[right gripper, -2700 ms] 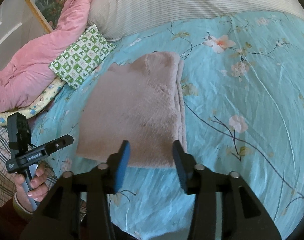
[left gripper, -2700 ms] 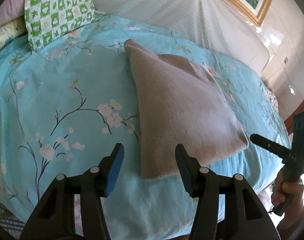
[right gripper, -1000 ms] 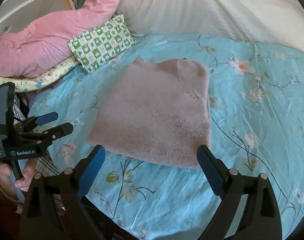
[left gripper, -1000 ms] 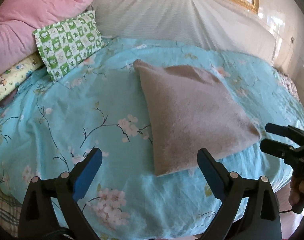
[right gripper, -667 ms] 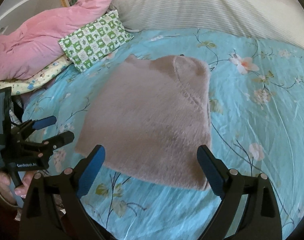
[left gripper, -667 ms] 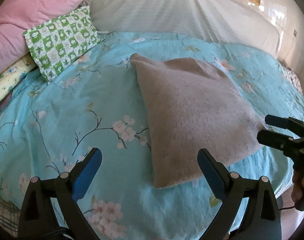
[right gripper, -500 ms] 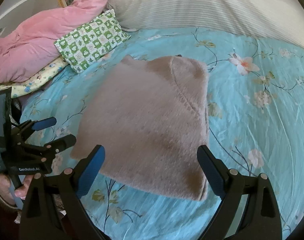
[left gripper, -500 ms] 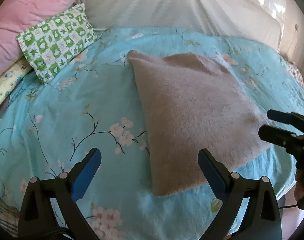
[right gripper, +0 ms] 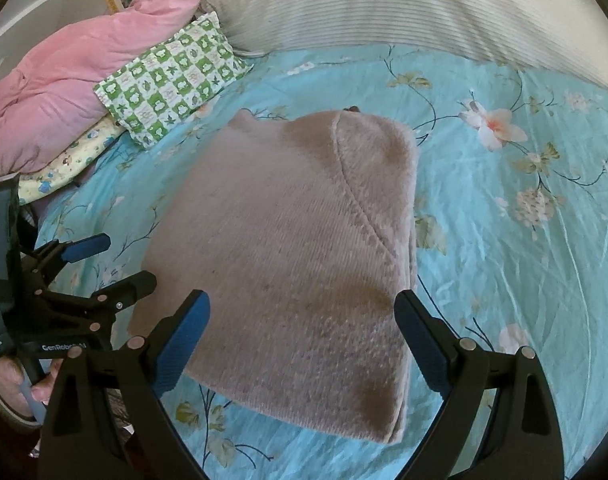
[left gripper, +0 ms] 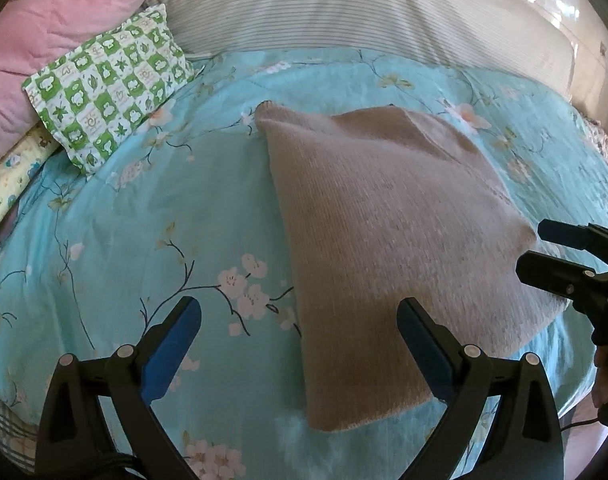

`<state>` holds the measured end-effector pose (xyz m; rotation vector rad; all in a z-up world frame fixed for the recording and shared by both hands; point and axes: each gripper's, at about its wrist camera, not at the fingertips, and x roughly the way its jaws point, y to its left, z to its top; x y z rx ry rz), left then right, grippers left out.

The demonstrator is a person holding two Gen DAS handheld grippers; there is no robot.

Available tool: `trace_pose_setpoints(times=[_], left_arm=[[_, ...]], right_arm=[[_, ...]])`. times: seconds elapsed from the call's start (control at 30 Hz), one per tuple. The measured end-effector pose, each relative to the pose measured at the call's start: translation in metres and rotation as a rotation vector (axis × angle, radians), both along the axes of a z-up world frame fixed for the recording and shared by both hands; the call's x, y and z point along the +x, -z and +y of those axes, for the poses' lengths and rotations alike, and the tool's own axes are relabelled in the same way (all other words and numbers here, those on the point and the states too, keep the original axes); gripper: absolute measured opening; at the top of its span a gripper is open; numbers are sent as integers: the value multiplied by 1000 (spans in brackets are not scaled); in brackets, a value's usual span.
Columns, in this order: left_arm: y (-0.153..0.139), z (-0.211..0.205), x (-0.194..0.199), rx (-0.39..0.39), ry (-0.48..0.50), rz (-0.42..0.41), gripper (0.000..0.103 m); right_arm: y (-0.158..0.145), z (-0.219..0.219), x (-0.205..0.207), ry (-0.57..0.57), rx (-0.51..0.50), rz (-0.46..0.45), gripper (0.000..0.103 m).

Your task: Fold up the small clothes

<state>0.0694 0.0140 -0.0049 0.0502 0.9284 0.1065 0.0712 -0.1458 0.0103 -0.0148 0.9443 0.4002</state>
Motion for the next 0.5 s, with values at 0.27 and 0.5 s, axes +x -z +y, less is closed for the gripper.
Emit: trace_pose_setpoints(times=[0.27,0.5], left_arm=[[0,2,7,-7,-3,2,99],[-1,6,9,-23,-1,0,99]], right_arm=[[1,2,5,1,6,6,94],[1,1,6,1,6,7,94]])
